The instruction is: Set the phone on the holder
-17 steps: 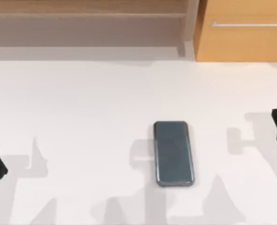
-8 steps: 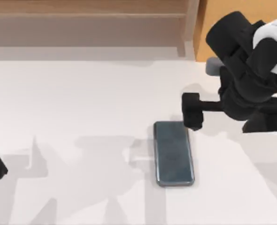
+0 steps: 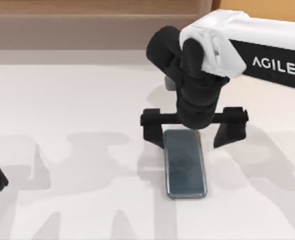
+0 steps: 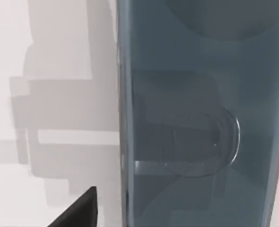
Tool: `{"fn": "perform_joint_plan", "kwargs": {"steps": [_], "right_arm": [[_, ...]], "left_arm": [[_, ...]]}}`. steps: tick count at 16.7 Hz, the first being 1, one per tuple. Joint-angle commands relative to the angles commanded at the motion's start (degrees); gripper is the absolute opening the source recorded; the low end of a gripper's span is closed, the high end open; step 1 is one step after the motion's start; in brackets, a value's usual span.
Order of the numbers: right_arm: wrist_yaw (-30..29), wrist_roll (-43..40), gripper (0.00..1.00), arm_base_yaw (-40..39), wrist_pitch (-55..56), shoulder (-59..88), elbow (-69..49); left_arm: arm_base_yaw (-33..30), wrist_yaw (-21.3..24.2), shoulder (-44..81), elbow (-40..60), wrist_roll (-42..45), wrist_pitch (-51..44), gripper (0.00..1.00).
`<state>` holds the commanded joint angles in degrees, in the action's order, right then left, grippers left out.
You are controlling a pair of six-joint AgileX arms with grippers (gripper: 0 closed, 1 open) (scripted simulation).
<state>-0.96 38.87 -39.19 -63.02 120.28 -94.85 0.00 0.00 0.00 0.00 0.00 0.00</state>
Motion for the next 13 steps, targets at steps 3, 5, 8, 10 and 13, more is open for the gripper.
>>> {"fn": "perform_joint_plan", "kwargs": {"steps": [3,5,8,10,13], "right_arm": [[-0.01,0.20,1.00,-0.21,-0.22,0.53,-0.64],[-0.01,0.20,1.00,-0.21,-0.22,0.53,-0.64],[-0.01,0.06,1.00,0.00,0.87,0.84,0.23],[-0.03,0.04,1.00,-0.05,4.12,2.24,2.19],[-0.05,0.12,1.00,-0.08,11.46,5.03,5.95]], "left_arm": [[0.00,0.00,0.00,0.00,0.00,0.00,1.00],[0.00,0.00,0.00,0.00,0.00,0.00,1.00],[0.00,0.00,0.00,0.00,0.00,0.00,1.00],[0.00,0.00,0.00,0.00,0.00,0.00,1.00],[0.00,0.00,0.00,0.00,0.00,0.00,1.00]]}}
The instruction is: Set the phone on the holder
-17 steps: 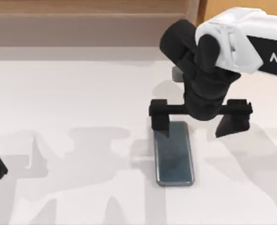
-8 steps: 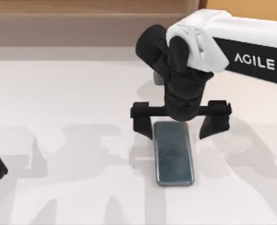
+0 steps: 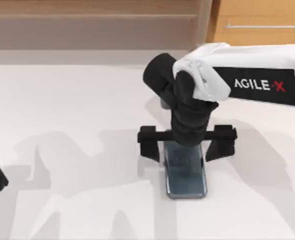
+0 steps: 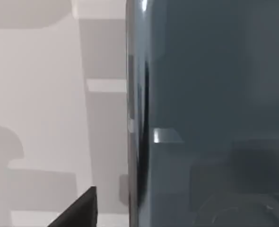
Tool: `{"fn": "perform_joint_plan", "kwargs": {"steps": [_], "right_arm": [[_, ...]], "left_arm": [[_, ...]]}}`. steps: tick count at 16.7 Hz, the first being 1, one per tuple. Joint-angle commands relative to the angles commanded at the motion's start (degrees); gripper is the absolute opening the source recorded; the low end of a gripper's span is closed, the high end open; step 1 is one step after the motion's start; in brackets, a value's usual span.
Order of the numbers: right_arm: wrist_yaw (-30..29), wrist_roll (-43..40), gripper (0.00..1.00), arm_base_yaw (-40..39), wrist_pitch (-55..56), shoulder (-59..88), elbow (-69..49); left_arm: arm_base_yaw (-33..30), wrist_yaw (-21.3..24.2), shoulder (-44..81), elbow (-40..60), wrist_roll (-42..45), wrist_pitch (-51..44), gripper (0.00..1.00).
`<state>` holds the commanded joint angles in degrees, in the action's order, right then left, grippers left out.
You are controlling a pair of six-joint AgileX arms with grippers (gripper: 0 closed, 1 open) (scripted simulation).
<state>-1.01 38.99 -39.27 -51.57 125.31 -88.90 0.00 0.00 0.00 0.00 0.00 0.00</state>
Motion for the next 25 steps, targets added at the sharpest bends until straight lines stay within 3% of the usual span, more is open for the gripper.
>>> {"fn": "perform_joint_plan", "kwargs": {"steps": [6,19,25], "right_arm": [[-0.02,0.07,1.00,-0.05,3.62,1.85,2.35],[-0.02,0.07,0.02,-0.05,3.62,1.85,2.35],[-0.02,0.07,0.00,-0.05,3.62,1.85,2.35]], "left_arm": [[0.00,0.00,0.00,0.00,0.00,0.00,1.00],[0.00,0.00,0.00,0.00,0.00,0.00,1.00],[0.00,0.00,0.00,0.00,0.00,0.00,1.00]]}}
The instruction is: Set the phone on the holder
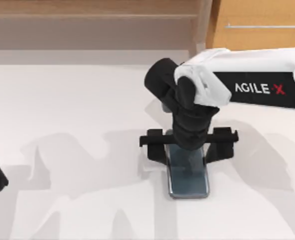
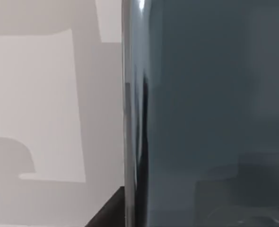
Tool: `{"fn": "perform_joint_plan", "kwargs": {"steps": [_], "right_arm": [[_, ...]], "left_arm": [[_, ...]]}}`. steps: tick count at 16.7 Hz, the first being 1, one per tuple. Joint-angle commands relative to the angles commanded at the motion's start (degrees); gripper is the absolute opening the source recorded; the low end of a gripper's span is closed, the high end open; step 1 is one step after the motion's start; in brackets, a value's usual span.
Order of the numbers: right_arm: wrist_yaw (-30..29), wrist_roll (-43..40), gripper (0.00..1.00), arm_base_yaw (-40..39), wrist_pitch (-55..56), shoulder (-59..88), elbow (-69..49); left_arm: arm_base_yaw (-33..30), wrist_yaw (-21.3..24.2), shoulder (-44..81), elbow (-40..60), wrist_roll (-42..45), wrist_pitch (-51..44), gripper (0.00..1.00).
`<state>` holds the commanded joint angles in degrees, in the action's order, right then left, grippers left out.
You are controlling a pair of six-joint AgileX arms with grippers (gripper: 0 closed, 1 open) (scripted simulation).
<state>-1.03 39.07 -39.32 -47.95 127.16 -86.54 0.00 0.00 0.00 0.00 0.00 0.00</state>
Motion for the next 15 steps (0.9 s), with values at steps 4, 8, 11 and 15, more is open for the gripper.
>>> {"fn": "perform_joint_plan", "kwargs": {"steps": [4,8,11,15], "right_arm": [[-1.15,-0.45,0.00,0.07,-1.89,-2.42,-0.58],[-1.14,-0.47,0.00,0.06,-4.51,-3.38,-1.91],[-1.13,-0.49,0.00,0.09,-5.52,-4.02,-2.60],[-1.02,-0.80,0.00,0.43,-5.43,-4.24,-2.89]], "left_arm": [[0.00,0.00,0.00,0.00,0.00,0.00,1.00],[0.00,0.00,0.00,0.00,0.00,0.00,1.00],[0.00,0.00,0.00,0.00,0.00,0.00,1.00],[0.00,0.00,0.00,0.00,0.00,0.00,1.00]]}}
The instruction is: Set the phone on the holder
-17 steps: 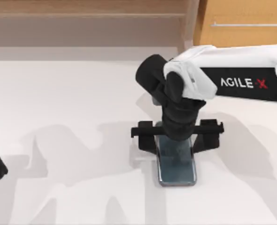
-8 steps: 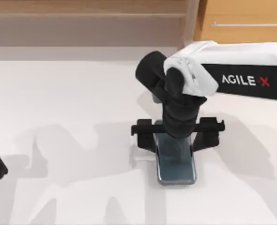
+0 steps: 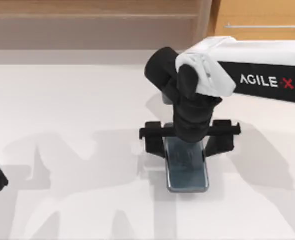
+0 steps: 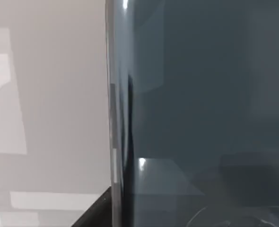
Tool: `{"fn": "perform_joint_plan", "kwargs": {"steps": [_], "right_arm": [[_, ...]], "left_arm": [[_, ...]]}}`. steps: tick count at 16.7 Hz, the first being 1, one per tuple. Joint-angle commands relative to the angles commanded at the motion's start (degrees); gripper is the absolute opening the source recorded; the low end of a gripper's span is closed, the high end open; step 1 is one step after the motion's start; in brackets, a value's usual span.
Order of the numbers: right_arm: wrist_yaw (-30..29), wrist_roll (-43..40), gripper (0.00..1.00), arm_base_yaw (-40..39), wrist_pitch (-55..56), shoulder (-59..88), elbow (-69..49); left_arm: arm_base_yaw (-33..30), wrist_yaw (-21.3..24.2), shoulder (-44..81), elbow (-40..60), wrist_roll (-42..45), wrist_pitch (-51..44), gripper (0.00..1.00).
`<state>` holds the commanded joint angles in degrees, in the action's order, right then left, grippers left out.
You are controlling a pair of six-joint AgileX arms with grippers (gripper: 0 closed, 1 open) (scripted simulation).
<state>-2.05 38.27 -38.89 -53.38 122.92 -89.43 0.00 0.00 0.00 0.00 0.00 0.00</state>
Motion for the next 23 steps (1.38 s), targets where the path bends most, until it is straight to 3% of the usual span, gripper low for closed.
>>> {"fn": "perform_joint_plan", "kwargs": {"steps": [4,9,16,23], "right_arm": [[1.40,-5.98,0.00,5.50,-0.53,-4.72,-2.50],[5.90,-21.64,0.00,20.28,-1.88,-13.15,-4.32],[18.19,-53.32,0.00,48.70,-5.95,-22.94,-6.00],[36.80,-88.53,0.00,76.76,-10.93,-25.85,-5.44]], "left_arm": [[0.00,0.00,0.00,0.00,0.00,0.00,1.00],[0.00,0.00,0.00,0.00,0.00,0.00,1.00],[0.00,0.00,0.00,0.00,0.00,0.00,1.00],[0.00,0.00,0.00,0.00,0.00,0.00,1.00]]}}
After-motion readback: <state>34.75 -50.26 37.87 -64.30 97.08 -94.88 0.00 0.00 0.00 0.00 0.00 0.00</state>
